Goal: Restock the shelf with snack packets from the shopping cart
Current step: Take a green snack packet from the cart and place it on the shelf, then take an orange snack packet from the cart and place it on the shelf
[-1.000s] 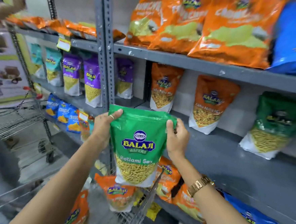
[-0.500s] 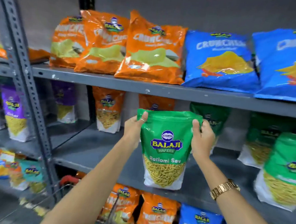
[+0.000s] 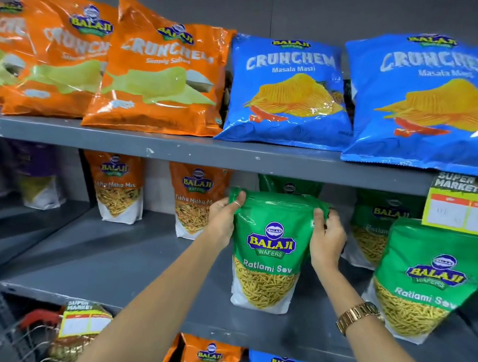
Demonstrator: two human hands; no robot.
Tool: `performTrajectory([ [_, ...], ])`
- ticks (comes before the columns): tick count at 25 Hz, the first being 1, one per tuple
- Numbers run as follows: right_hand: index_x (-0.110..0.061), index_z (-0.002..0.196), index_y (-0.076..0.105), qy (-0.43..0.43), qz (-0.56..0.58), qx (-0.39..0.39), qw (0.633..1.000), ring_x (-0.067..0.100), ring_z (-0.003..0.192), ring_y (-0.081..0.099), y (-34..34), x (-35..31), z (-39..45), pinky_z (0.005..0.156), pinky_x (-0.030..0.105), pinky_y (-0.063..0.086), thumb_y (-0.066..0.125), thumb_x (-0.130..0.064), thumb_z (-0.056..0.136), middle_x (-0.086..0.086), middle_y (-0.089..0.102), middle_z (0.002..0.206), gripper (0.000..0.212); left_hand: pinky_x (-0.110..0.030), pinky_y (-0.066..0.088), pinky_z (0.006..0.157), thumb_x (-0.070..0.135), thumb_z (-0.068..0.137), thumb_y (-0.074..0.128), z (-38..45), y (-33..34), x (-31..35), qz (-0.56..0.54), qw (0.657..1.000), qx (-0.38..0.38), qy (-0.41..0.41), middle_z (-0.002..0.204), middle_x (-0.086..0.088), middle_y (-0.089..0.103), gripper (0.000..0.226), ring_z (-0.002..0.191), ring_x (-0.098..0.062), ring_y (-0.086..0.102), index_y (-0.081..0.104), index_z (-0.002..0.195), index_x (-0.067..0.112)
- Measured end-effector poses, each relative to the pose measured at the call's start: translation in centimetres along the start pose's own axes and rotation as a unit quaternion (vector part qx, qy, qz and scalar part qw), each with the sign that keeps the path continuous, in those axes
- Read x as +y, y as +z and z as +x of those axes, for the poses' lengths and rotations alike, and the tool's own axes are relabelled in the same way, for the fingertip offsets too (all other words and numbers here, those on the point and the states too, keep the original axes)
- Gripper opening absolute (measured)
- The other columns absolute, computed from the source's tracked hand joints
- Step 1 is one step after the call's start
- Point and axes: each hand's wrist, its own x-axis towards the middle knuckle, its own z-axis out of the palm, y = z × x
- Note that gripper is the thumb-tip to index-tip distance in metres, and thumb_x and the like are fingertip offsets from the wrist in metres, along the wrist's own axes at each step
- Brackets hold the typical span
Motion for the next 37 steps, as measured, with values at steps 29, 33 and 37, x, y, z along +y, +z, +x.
performTrajectory([
  [29,-0.011,0.095,0.058,-0.258,0.005,-0.493,0.831,0.032,0.084,0.063,19.2,-5.8,-32.8,0.071,0.034,0.044,0.034,-0.027,0.090,0.011,0.068,0.092,0.029,-0.014,0.045,0.047,-0.004,0.063,0.056,-19.7,-39.0,1.2,0.311,0.899,0.307,-0.027,0.042,0.014,0.063,0.025,0.056,-0.013,0.058,0.063,0.053,0.018],
  [33,-0.012,0.107,0.057,-0.223,-0.065,-0.573,0.786,0.030,0.096,0.060,21.4,-5.3,-37.2,0.075,0.039,0.050,0.046,-0.016,0.094,0.009,0.063,0.108,0.017,-0.020,0.047,0.063,0.002,0.066,0.069,-22.0,-44.5,-1.2,0.385,0.864,0.312,-0.088,0.070,-0.004,0.070,0.013,0.073,-0.017,0.059,0.070,0.074,0.012],
  [37,-0.013,0.130,0.042,-0.171,-0.181,-0.672,0.698,0.032,0.119,0.049,23.1,-5.0,-40.6,0.095,0.043,0.045,0.049,-0.015,0.094,0.011,0.052,0.132,0.037,-0.034,0.040,0.099,0.009,0.077,0.061,-23.3,-49.0,-3.7,0.661,0.693,0.178,-0.226,0.132,-0.010,0.055,0.045,0.122,-0.023,0.048,0.058,0.121,0.015],
])
